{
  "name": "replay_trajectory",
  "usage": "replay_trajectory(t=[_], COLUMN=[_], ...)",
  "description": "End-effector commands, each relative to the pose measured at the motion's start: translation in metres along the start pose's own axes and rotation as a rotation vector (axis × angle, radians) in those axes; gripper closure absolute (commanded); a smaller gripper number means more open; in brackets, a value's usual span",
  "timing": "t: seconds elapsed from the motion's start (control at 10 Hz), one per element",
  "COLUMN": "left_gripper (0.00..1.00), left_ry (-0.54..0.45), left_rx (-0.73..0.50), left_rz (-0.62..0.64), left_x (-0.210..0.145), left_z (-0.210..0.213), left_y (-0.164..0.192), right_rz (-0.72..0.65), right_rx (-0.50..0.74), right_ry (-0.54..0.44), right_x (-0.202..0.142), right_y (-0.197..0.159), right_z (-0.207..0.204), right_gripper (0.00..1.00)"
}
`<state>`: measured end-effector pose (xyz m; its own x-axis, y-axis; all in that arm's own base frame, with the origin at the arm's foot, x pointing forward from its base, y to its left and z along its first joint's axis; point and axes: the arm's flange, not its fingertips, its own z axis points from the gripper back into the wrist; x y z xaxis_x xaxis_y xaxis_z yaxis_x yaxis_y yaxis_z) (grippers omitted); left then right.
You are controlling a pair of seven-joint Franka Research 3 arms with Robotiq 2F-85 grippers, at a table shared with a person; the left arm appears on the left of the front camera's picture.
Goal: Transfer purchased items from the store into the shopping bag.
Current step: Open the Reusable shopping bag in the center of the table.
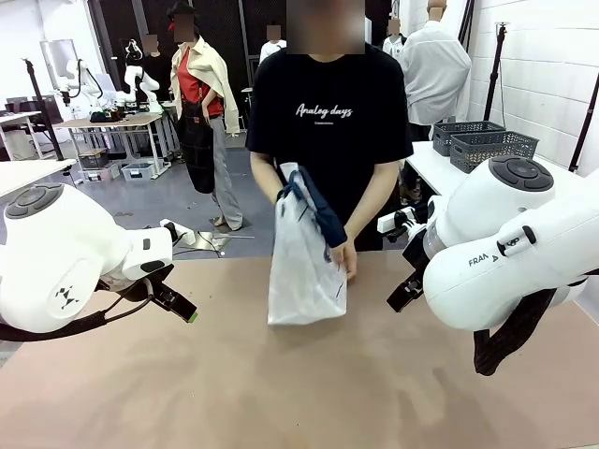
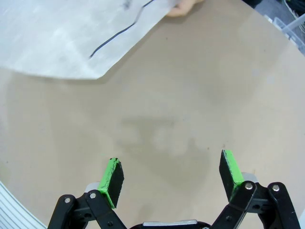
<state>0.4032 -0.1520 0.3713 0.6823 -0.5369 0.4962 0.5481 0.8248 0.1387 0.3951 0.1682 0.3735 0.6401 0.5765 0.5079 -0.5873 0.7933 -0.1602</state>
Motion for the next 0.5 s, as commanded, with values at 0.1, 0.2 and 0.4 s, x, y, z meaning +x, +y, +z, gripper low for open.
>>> replay_trajectory(t=[0.1, 0.2, 0.4], left_gripper=[0.00, 0.00, 0.00], left_ry=[0.000, 0.000, 0.000], left_rx=[0.001, 0.001, 0.001], left_rz=[0.002, 0.002, 0.002], left_x=[-0.0003, -0.0003, -0.0003], left_z=[0.0000, 0.0000, 0.0000], left_y=[0.0011, 0.0011, 0.0011], right_rz=[0.000, 0.000, 0.000], right_rx=[0.000, 0.000, 0.000], right_ry=[0.000, 0.000, 0.000], right_x=[0.0000, 0.0000, 0.0000], right_y=[-0.0001, -0.0001, -0.0001], right_z=[0.0000, 0.0000, 0.0000], right_gripper=[0.00, 0.00, 0.00])
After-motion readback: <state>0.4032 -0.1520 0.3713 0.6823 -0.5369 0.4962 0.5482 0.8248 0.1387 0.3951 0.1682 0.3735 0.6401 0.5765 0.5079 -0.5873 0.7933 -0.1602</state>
